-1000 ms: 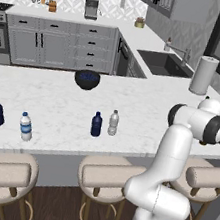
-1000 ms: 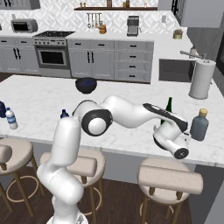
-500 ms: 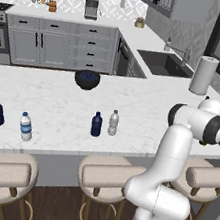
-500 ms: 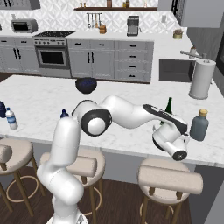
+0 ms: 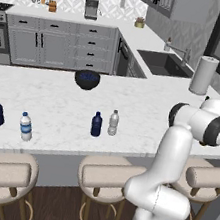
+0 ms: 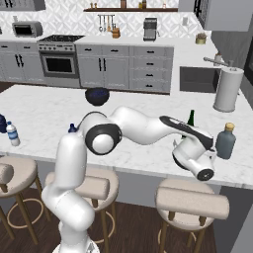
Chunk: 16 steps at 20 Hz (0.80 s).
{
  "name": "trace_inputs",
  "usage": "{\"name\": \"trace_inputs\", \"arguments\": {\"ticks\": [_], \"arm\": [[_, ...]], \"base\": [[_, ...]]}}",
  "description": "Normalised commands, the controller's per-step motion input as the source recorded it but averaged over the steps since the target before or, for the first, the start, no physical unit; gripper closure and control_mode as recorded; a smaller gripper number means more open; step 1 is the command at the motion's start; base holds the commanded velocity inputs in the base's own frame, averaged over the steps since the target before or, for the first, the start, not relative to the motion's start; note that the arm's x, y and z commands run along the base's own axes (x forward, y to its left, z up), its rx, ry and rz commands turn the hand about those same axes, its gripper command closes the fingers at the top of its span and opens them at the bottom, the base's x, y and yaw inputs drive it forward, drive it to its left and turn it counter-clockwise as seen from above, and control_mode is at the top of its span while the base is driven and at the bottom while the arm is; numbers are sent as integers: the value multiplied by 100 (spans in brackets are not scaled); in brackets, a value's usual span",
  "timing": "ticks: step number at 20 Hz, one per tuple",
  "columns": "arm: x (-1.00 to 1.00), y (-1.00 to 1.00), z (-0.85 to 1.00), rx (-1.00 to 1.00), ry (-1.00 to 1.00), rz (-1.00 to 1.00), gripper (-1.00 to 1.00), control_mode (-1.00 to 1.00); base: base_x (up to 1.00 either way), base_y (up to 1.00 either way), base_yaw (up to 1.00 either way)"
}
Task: Move the plastic bottles in the middle to the plastics group, and the glass bottles in the middle to the glass group.
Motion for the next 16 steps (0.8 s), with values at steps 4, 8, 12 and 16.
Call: {"name": "trace_inputs", "arguments": {"ticks": [4, 8, 12, 16], "arm": [[-38, 0, 32, 0, 0, 0, -100, -100], [-62, 6, 38, -1, 0, 0, -100, -100], [-73, 27, 36, -9, 0, 0, -100, -100], [-58, 56, 36, -14, 8, 0, -100, -100]], "base": [[0, 0, 0], [0, 0, 0], [0, 0, 0], [0, 0, 0]]}}
